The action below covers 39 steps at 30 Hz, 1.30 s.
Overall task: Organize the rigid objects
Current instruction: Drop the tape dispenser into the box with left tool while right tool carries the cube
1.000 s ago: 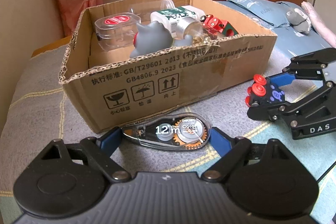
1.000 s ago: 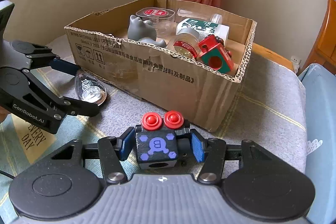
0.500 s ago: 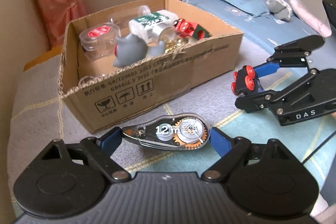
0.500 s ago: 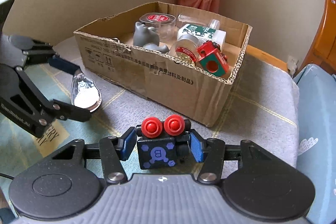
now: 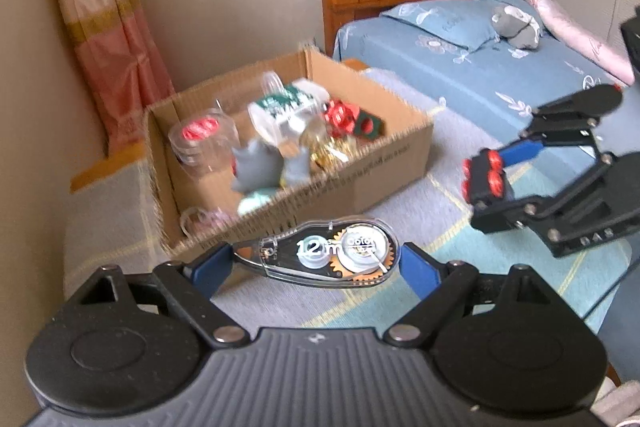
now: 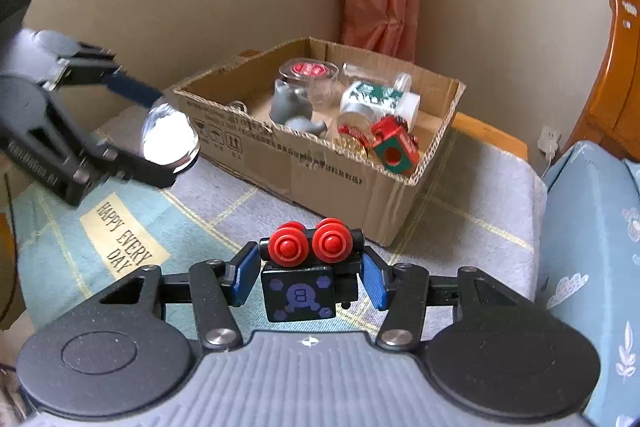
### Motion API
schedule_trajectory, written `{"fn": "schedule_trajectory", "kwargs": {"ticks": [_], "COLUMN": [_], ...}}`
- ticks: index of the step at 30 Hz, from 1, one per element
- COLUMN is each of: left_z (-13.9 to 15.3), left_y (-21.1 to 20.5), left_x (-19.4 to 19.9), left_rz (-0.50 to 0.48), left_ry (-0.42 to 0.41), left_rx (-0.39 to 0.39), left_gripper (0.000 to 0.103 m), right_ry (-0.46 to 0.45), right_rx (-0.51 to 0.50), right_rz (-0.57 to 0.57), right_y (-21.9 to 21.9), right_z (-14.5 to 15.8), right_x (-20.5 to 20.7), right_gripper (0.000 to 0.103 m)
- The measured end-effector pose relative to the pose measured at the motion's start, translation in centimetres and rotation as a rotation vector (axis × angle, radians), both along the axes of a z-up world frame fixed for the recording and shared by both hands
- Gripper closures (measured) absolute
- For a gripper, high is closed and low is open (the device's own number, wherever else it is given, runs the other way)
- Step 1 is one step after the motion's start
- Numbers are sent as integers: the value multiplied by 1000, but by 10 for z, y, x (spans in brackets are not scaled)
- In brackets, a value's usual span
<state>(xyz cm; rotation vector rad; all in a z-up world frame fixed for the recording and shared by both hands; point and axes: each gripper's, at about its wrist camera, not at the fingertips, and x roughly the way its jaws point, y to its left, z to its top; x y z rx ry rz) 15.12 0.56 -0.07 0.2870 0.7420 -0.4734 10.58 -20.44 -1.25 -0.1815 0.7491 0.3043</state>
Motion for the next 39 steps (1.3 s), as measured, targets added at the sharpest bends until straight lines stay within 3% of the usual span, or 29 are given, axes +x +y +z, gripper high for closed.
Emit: {"fn": "schedule_trajectory", "kwargs": {"ticks": [10,24,39], "left_z": [22,0,2], "left_y": [3,19,45], "left_x": [39,94,60], "left_rz": [38,140,158], "left_ry": [-79,-57,-24], "left_rx": [23,32,-35], "left_gripper": [14,12,2], "right_ry": [-45,-60,-65], "right_rx": [-8,-38,-43], "right_rz": [10,15,29], "right_y": [0,3,19], "right_z": [21,34,52], "right_x": [-4,13,39], "right_gripper": [44,44,44]}}
